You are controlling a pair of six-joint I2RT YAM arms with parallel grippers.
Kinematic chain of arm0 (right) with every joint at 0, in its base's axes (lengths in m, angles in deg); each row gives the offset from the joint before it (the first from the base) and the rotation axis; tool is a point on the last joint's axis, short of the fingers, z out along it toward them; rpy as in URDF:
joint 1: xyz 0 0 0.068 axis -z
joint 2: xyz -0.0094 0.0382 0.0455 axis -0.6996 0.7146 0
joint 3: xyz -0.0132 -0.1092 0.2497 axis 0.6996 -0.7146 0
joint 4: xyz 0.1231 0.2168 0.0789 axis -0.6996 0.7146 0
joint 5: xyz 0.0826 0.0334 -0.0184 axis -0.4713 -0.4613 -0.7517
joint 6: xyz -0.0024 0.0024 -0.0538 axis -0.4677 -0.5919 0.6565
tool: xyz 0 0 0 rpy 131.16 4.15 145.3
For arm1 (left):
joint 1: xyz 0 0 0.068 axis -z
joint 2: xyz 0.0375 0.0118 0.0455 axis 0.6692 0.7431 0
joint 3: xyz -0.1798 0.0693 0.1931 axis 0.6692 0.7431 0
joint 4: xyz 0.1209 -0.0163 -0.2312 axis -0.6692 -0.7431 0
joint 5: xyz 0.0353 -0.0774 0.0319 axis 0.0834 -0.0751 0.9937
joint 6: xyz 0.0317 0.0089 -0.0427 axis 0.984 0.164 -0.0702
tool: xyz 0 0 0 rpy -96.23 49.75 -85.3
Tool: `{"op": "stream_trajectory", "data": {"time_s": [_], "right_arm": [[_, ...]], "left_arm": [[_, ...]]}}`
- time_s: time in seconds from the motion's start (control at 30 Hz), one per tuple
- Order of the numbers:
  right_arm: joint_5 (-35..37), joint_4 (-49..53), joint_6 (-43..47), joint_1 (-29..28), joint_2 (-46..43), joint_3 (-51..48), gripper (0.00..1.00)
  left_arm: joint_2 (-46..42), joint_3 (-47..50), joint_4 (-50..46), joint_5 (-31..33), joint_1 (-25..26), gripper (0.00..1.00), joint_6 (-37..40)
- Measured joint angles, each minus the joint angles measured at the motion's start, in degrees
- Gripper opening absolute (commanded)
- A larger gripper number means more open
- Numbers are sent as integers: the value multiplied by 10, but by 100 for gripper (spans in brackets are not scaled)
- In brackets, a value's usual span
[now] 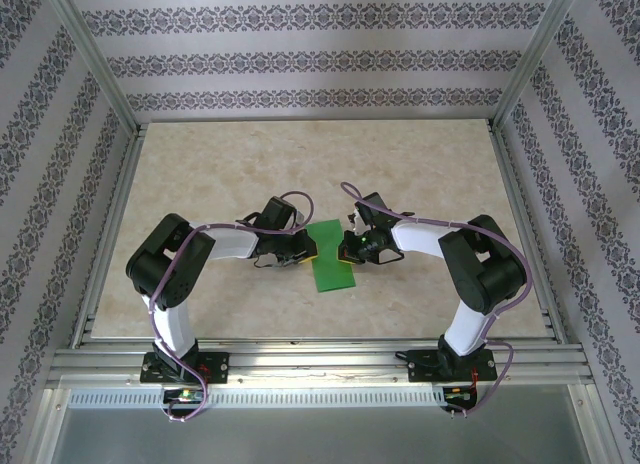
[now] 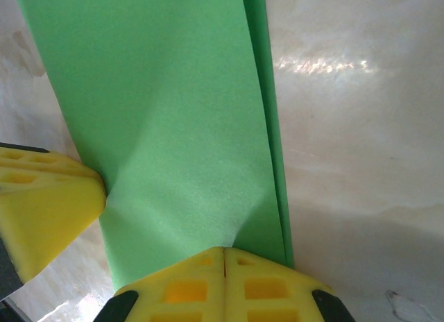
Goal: Fold a paper plane with a square sheet of paper (pick it up from the middle)
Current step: First fold the square sheet of paper in half at the center of the table.
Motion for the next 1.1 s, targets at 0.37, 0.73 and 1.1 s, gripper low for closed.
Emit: {"op": "stream_trajectory", "data": {"time_s": [0.37, 0.73, 1.1], "right_arm": [[0, 0, 0, 0, 0, 0, 0], [0, -5, 0, 0, -1, -4, 0], [0, -5, 0, 0, -2, -4, 0]], "left_arm": [[-45, -40, -68, 10, 17, 9, 17], [-39, 45, -16, 0, 41, 6, -15], [-64, 52, -17, 15, 42, 9, -14]]}}
